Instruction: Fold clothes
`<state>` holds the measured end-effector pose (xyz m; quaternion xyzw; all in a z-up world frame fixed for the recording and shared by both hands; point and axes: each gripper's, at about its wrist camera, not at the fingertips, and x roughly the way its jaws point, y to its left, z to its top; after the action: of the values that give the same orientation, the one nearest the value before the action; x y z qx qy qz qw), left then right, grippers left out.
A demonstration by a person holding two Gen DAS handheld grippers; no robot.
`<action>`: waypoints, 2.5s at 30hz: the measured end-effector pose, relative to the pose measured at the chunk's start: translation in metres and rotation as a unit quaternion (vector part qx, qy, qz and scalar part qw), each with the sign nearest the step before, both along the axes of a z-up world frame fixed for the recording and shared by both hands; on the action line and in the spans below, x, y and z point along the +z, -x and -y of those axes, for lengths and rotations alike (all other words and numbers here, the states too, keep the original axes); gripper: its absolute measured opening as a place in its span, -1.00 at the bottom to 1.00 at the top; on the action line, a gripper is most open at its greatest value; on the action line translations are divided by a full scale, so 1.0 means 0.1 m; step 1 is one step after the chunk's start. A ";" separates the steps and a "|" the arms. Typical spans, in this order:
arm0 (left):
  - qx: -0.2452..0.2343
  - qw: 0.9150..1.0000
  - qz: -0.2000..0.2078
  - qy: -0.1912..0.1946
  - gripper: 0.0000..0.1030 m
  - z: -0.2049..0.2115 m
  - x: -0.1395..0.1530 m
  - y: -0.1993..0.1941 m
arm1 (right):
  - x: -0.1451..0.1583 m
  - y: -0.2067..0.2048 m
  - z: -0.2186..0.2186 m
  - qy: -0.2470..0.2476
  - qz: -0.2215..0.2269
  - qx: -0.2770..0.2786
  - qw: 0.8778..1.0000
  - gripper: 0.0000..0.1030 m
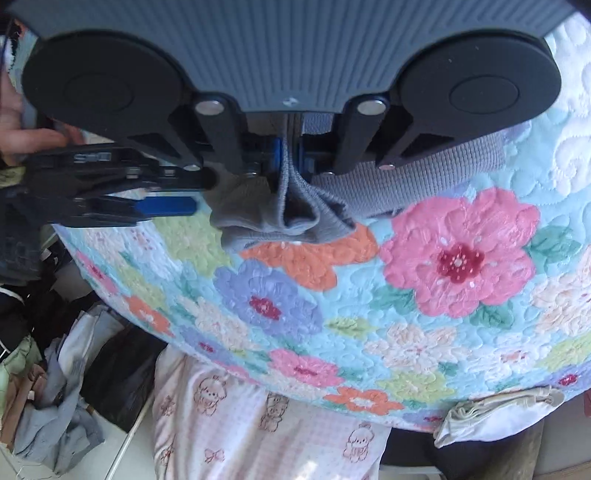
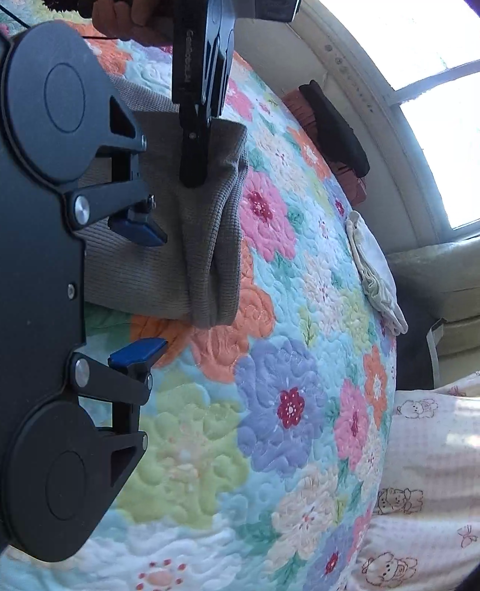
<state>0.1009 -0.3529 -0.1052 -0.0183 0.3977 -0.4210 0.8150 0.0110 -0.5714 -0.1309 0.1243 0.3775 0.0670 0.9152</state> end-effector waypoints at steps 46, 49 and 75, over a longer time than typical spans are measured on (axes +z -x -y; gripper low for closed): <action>0.085 0.973 0.047 -0.207 0.17 -0.70 -0.13 1.29 | -0.13 1.54 -0.38 -0.076 -0.052 0.057 0.994 0.39; 0.103 0.985 -0.005 -0.139 0.17 -1.03 -0.11 1.12 | -0.11 1.53 -0.12 -0.127 -0.035 0.021 0.991 0.40; 0.091 0.985 -0.141 0.040 0.23 -0.92 -0.55 0.71 | -0.17 0.79 -0.31 -0.116 -0.060 -0.011 0.991 -0.30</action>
<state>0.0300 -0.2607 -0.1598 -0.1459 0.4882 -0.3543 0.7841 -0.0676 -0.5403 -0.1474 0.2373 0.4203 0.0926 0.8709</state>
